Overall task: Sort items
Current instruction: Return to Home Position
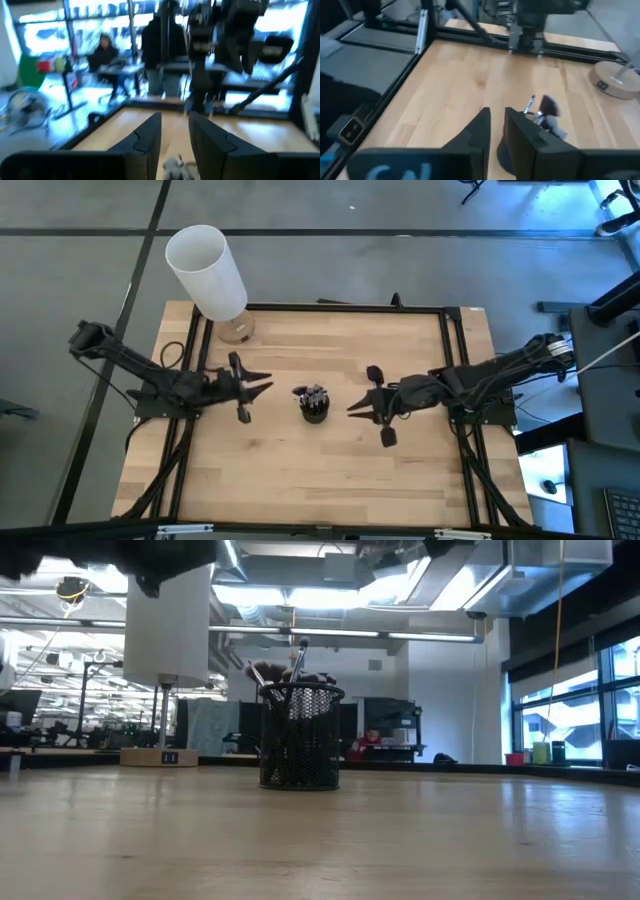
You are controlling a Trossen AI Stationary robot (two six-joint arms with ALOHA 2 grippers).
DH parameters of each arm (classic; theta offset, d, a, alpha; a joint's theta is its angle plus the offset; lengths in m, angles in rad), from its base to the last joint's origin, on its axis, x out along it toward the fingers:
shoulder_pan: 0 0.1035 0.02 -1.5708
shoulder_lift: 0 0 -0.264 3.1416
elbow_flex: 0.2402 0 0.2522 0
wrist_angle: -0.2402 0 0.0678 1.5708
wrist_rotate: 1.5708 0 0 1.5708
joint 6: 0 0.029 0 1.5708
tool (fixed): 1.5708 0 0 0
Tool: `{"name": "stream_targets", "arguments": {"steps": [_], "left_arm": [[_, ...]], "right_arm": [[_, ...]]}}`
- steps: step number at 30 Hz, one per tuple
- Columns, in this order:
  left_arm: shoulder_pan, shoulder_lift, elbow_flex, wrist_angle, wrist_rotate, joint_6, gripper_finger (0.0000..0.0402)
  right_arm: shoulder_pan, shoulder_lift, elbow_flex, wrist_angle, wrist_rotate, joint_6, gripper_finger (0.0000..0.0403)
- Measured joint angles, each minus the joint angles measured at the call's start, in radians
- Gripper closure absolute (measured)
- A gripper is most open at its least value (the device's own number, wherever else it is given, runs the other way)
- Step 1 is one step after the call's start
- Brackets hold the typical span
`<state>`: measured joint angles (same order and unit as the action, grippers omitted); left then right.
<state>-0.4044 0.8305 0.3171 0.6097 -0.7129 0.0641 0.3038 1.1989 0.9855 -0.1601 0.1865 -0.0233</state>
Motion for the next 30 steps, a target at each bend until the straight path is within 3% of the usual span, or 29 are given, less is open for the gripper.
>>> {"name": "stream_targets", "arguments": {"steps": [4, 14, 22, 30], "left_arm": [[0.118, -0.076, -0.106, 0.121, 0.145, 0.016, 0.0307], [0.318, -0.224, -0.178, 0.015, 0.356, -0.002, 0.0307], [0.478, -0.286, -0.178, -0.093, 0.523, -0.041, 0.0307], [0.577, -0.282, -0.201, -0.075, 0.637, -0.060, 0.0307]], "right_arm": [[-0.002, -0.048, -0.105, 0.070, -0.054, -0.014, 0.0356], [-0.103, -0.407, -0.520, 0.405, -0.136, 0.000, 0.0352], [-0.230, -0.643, -0.728, 0.426, -0.194, 0.071, 0.0351], [-0.280, -0.741, -0.851, 0.424, -0.218, 0.119, 0.0373]]}}
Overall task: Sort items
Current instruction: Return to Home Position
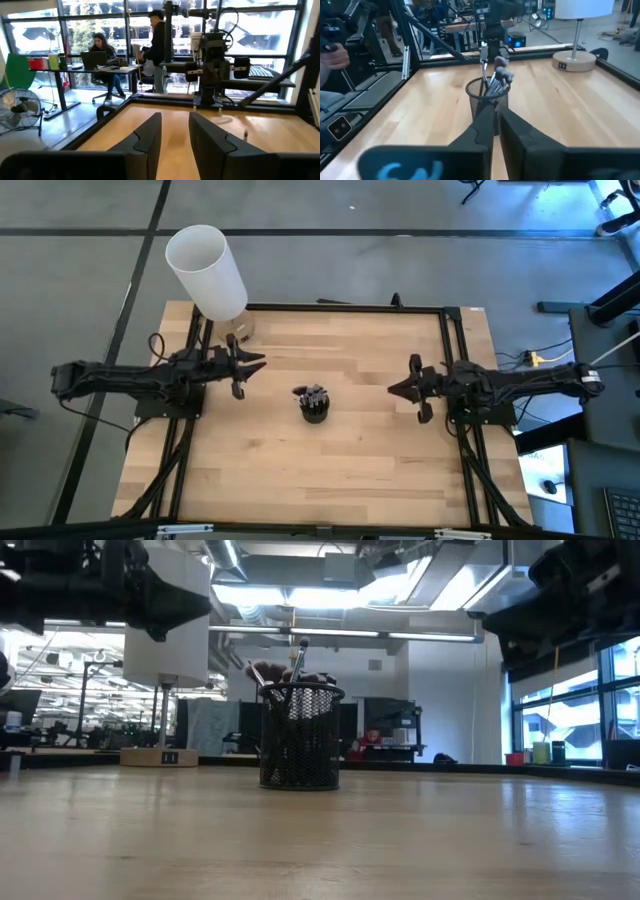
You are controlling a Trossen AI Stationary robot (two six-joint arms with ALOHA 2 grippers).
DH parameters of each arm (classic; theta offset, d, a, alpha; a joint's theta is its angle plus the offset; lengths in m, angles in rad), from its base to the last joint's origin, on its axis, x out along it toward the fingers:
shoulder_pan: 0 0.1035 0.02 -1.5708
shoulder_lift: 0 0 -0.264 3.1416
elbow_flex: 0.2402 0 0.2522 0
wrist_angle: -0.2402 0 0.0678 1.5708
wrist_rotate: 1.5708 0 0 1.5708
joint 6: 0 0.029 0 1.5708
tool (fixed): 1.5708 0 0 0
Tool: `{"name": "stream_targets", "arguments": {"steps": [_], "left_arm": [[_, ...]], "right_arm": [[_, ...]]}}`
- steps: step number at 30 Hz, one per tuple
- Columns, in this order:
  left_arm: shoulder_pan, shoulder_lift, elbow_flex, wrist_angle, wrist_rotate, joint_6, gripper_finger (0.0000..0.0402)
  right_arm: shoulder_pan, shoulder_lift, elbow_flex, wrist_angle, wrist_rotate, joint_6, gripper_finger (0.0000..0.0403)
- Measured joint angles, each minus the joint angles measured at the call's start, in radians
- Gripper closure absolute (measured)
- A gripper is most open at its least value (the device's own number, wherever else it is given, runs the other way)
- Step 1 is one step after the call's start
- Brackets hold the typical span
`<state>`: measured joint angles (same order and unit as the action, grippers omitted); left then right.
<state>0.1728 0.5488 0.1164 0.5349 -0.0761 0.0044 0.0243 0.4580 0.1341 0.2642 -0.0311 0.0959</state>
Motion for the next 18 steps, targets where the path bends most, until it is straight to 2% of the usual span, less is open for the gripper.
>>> {"name": "stream_targets", "arguments": {"steps": [7, 13, 18], "left_arm": [[0.037, -0.030, -0.097, 0.100, -0.018, -0.112, 0.0307], [0.042, -0.108, -0.108, 0.055, -0.018, -0.114, 0.0307], [0.042, -0.175, -0.108, -0.029, -0.011, -0.104, 0.0307]], "right_arm": [[-0.051, -0.098, -0.043, -0.035, 0.053, -0.004, 0.0398], [-0.064, -0.204, -0.043, -0.141, -0.033, 0.017, 0.0388], [-0.064, -0.278, -0.043, -0.229, -0.041, 0.017, 0.0397]]}}
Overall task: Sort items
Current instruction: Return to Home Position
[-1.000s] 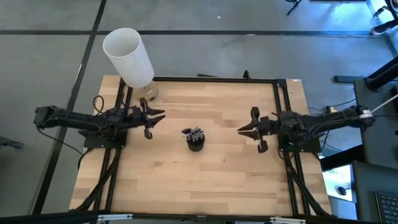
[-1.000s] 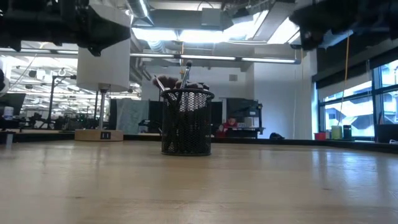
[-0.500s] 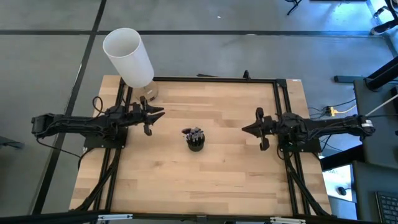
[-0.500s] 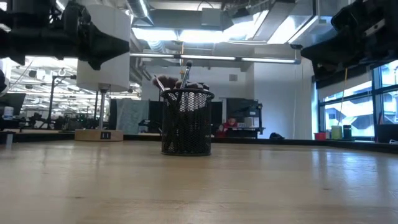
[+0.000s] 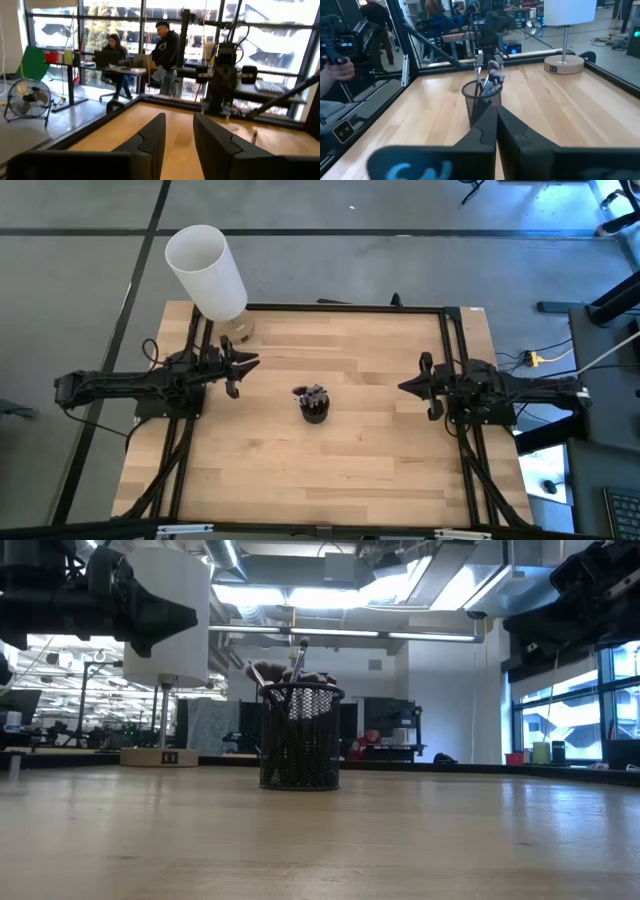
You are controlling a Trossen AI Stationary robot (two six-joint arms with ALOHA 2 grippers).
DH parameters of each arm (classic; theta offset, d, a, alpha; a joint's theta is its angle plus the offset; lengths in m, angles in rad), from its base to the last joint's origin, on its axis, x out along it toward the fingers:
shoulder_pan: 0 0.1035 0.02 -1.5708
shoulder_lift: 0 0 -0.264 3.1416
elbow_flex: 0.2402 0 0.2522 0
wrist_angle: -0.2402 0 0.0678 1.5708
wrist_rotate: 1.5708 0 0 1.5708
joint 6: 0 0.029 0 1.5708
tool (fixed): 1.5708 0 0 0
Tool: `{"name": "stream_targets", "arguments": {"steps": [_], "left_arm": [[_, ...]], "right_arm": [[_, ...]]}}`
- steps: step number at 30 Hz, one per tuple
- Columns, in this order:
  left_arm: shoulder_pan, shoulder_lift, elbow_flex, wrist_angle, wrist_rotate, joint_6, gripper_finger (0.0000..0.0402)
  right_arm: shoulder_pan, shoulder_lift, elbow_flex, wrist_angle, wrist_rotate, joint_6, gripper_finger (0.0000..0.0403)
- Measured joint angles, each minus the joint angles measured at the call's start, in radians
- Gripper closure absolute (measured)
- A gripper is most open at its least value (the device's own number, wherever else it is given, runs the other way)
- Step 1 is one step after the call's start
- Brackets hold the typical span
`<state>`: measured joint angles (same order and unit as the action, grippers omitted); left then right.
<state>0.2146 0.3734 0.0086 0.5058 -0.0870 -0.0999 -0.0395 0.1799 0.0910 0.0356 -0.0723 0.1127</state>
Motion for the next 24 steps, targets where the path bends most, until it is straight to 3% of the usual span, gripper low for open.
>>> {"name": "stream_targets", "arguments": {"steps": [13, 18, 24], "left_arm": [[0.000, -0.128, 0.000, -0.070, -0.007, 0.015, 0.0307], [0.000, -0.197, 0.000, -0.194, -0.008, -0.015, 0.0307], [-0.002, -0.241, 0.000, -0.276, 0.009, -0.065, 0.0307]], "right_arm": [[0.000, -0.092, 0.000, -0.074, -0.025, -0.022, 0.0393], [0.000, -0.164, -0.002, -0.149, -0.011, -0.017, 0.0399], [0.000, -0.157, -0.085, -0.006, -0.007, -0.012, 0.0389]]}}
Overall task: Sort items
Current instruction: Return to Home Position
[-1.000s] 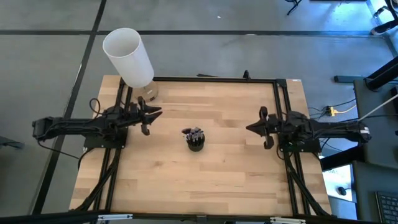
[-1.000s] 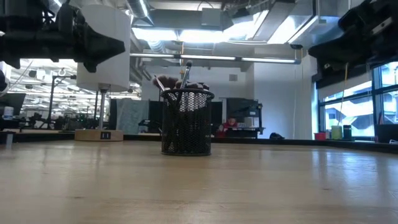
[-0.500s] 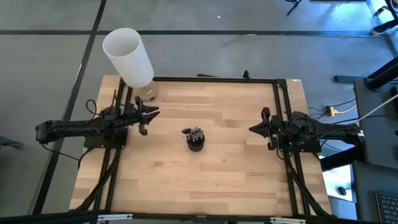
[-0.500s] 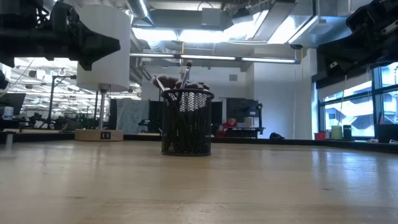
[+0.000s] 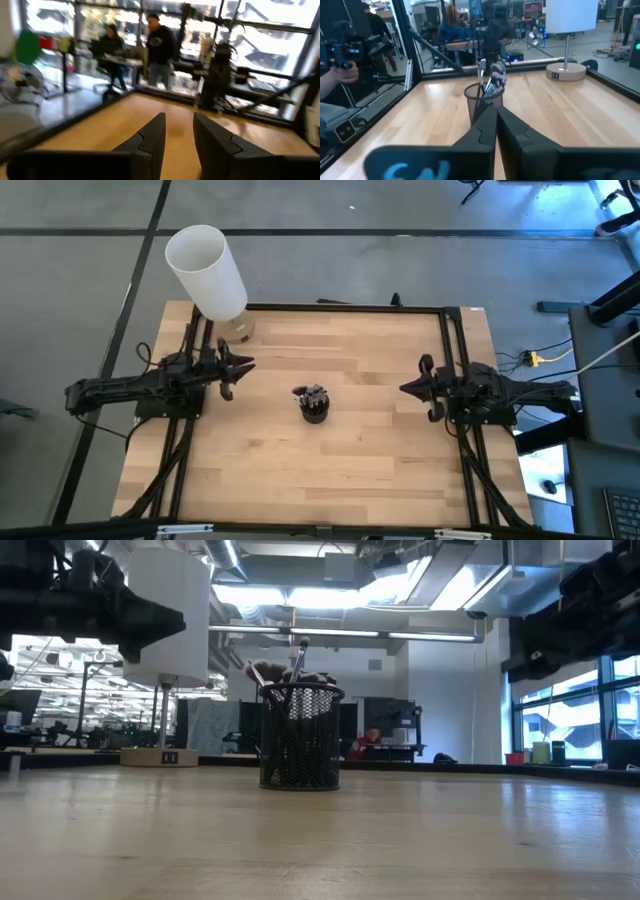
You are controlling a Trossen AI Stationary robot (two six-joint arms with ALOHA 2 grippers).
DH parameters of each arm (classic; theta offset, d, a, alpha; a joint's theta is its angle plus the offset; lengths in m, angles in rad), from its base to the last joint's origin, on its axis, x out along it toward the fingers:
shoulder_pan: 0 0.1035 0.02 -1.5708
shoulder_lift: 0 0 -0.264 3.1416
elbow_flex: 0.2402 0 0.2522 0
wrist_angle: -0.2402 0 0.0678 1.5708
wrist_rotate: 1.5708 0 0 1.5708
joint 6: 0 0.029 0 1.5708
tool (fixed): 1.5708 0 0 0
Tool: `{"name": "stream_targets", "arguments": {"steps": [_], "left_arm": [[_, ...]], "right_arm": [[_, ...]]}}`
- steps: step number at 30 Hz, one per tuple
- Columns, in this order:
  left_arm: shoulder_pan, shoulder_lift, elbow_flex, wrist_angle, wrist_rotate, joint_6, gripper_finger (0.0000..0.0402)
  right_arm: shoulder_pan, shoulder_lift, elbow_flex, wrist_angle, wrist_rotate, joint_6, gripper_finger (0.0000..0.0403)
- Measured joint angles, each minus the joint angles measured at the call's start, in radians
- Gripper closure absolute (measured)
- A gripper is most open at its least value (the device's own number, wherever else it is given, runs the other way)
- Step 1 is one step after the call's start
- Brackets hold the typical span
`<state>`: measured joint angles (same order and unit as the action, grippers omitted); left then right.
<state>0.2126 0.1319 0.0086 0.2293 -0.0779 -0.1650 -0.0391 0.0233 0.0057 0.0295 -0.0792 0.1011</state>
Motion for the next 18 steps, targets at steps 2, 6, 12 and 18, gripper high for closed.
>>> {"name": "stream_targets", "arguments": {"steps": [2, 6, 12, 18], "left_arm": [[-0.006, -0.011, 0.000, -0.035, 0.034, -0.024, 0.0307], [-0.032, -0.012, 0.000, -0.132, 0.056, -0.034, 0.0307], [-0.091, -0.009, 0.000, -0.177, -0.008, -0.018, 0.0307], [-0.143, -0.011, 0.000, -0.132, -0.101, 0.105, 0.0307]], "right_arm": [[0.000, 0.001, 0.001, -0.001, -0.001, -0.001, 0.0389], [0.000, -0.006, 0.001, 0.002, -0.009, -0.001, 0.0396], [0.000, -0.005, 0.001, -0.002, 0.009, -0.026, 0.0395], [0.000, 0.002, 0.001, -0.003, 0.008, -0.035, 0.0372]]}}
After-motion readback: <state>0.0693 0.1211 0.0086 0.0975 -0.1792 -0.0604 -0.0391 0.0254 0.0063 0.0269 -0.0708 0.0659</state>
